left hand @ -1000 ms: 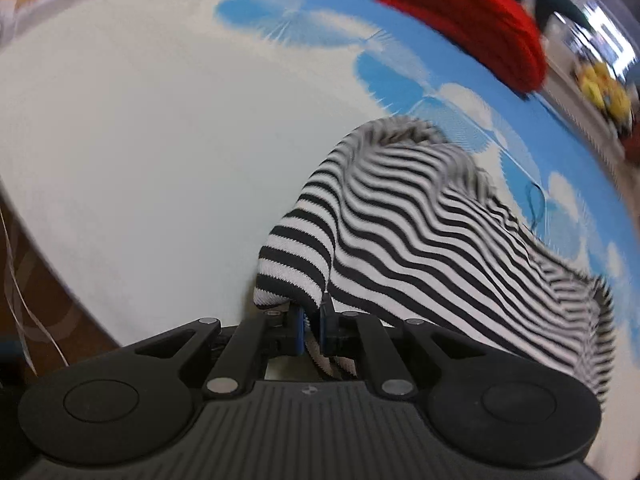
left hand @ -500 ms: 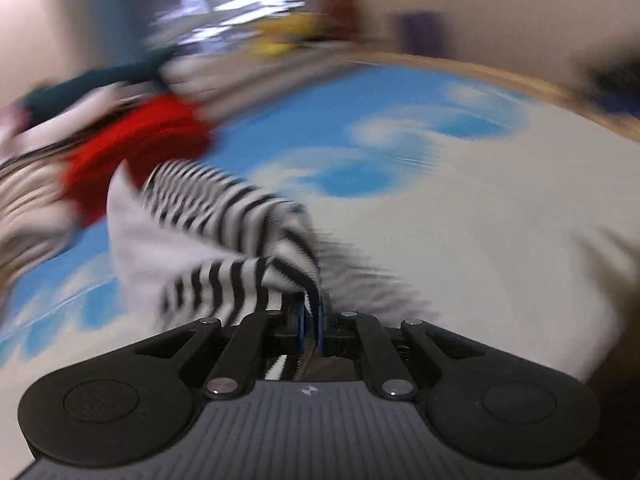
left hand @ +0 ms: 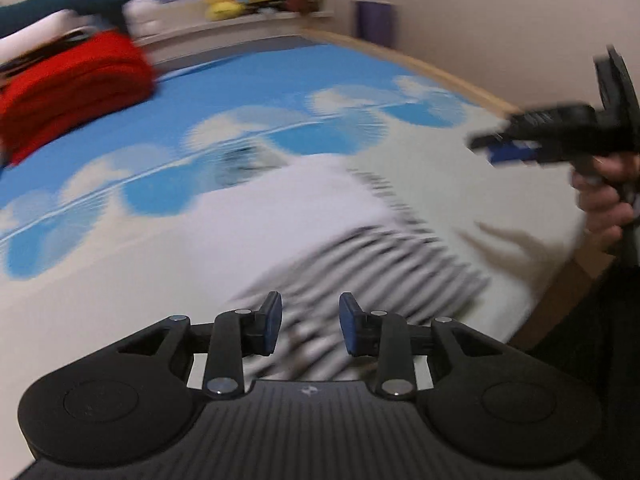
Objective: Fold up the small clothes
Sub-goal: 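Pinch the shirt edge with the right tool while the left tool keeps holding, then lift the held edge with both tools and fold it over the white panel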
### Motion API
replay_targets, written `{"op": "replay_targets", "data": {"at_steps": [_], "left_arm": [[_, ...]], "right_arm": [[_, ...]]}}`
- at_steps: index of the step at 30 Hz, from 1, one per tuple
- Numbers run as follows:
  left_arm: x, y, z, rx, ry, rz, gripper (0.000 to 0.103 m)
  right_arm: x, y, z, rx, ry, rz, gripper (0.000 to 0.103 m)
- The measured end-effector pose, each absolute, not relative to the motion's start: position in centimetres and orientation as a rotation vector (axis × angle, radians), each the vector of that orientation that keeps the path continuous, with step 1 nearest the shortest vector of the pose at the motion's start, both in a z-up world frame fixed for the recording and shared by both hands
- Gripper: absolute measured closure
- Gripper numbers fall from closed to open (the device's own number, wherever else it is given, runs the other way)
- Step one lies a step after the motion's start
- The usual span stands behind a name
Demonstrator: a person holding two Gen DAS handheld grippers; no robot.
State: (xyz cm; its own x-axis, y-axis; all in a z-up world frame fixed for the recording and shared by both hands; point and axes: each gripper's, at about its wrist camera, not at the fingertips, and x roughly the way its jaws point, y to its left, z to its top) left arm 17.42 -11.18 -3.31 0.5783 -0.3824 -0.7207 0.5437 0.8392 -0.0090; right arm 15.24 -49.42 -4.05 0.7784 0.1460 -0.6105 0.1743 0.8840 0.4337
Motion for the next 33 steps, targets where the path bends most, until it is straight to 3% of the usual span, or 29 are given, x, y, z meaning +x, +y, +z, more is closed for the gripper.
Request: {"op": "replay_targets", "data": {"at_steps": [6,9,12,13,15,16,20,22,24,27,29,33], "left_arm": [[19.7,-3.1,-4.2,-0.068,0.858,-0.380,0.068],[19.7,-3.5,-4.0,-0.118,0.824,-0.409,0.047],[19.6,-6.2,-4.7,-0.038,0.861,-0.471,0.045],[19.7,-7.0,-5.2,-0.029,0.866,-0.493,0.045],[19.6,-8.2,-5.3,-0.010,0.861,-0.540,0.045],[19.6,-8.8,-5.6,-0.005,0.854,-0.550,0.044],[20.7,-9.6,-6.2,-0.051,0.869,-0.575,0.044],[21.3,-10.2,-7.1,-0.070,0.906,-0.600,0.044],[21.8,-11.5,-8.7,0.007,0.991,-0.606,0.043],[21.6,-13.3,-11.3,0.181,1.076,-0.563,0.028],[21.7,-13.4,-11.8,0.167,1.101,-0.569,0.027],[21.5,-13.2,-11.9,0.176,1.098,-0.568,0.026]], "right_arm": [[19.9,-44.4,-7.8,0.513,0.968,0.156,0.049],[20.7,-42.1,-9.5,0.453,1.084,0.166,0.047],[20.4,-41.3,-10.5,0.418,1.130,0.182,0.048],[20.0,-41.2,-10.5,0.411,1.132,0.187,0.052],[19.3,-41.2,-10.1,0.407,1.113,0.215,0.092],[18.7,-41.6,-9.5,0.414,1.082,0.223,0.101],[14.8,-45.7,-5.2,0.615,0.773,0.308,0.101],[13.2,-47.0,-4.4,0.645,0.719,0.312,0.101],[13.1,-46.9,-5.4,0.577,0.812,0.228,0.101],[14.7,-45.2,-9.4,0.451,1.054,0.148,0.101],[15.5,-43.5,-12.0,0.369,1.172,0.106,0.101],[16.2,-40.3,-12.5,0.230,1.191,0.103,0.101]]}}
